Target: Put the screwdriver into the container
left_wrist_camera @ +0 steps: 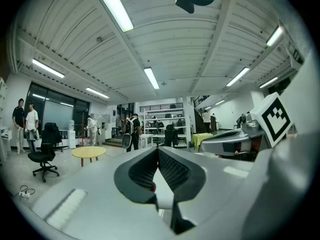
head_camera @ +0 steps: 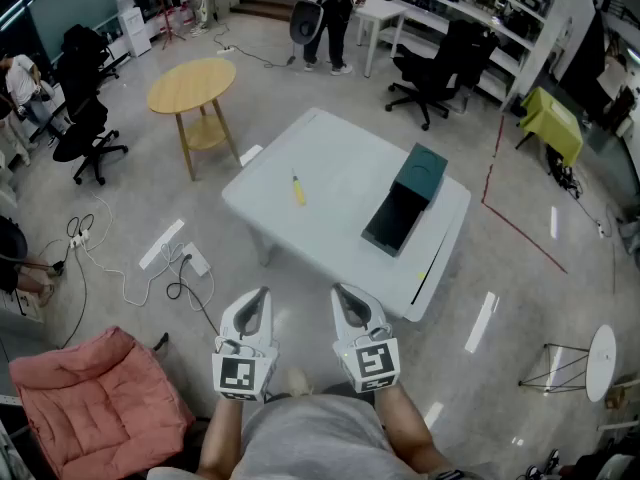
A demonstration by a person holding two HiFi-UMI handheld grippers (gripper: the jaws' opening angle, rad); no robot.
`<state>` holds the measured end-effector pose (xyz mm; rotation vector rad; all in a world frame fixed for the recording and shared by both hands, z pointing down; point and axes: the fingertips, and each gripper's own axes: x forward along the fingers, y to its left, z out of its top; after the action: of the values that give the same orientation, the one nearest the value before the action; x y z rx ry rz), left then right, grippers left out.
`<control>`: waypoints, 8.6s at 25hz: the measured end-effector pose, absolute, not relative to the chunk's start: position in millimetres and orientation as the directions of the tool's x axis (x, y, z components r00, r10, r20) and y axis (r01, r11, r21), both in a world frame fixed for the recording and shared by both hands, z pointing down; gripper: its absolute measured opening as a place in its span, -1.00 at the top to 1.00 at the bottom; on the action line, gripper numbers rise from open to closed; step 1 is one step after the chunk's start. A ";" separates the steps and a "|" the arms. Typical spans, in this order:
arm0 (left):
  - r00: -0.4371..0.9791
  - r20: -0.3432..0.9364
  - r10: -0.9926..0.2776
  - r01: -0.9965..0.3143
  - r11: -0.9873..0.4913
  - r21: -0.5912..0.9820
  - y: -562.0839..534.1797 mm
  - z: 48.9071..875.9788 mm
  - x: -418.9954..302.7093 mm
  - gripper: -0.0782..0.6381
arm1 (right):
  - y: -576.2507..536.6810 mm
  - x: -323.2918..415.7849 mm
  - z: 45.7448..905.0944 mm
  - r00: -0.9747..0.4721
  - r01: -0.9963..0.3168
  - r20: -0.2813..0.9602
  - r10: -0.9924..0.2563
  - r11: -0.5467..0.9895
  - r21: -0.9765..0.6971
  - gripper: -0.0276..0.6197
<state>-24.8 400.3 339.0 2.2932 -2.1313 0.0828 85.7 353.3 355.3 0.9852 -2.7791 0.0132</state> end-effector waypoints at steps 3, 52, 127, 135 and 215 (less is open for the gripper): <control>0.076 0.042 -0.996 -0.997 -0.077 -0.021 401.6 340.7 -37.4 0.75 | 354.9 72.5 357.4 -0.759 -0.625 0.188 -0.624 0.778 0.060 0.91; 0.096 0.108 -0.990 -0.995 -0.094 0.031 140.0 371.7 -179.8 0.75 | 97.2 -86.6 404.4 -0.767 -0.614 0.255 -0.589 0.789 -0.022 0.91; 0.478 0.486 -0.731 -0.878 -0.406 0.253 -75.4 597.3 -241.8 0.75 | -64.6 -157.5 680.6 -0.393 -0.810 0.866 -0.310 0.563 -0.166 0.65; 0.483 0.480 -0.733 -0.876 -0.409 0.256 -78.8 594.7 -241.1 0.75 | -64.8 -155.9 680.4 -0.393 -0.814 0.870 -0.298 0.552 -0.179 0.67; 0.859 0.313 -0.406 -0.462 -0.878 0.127 -66.4 474.0 94.2 0.75 | -20.5 197.6 535.4 -0.006 -0.976 0.687 -0.726 -0.146 -0.163 0.68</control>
<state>94.2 -66.4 474.0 2.8354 -0.6690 0.4133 197.6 -20.5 535.4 1.9127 -1.7624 0.9377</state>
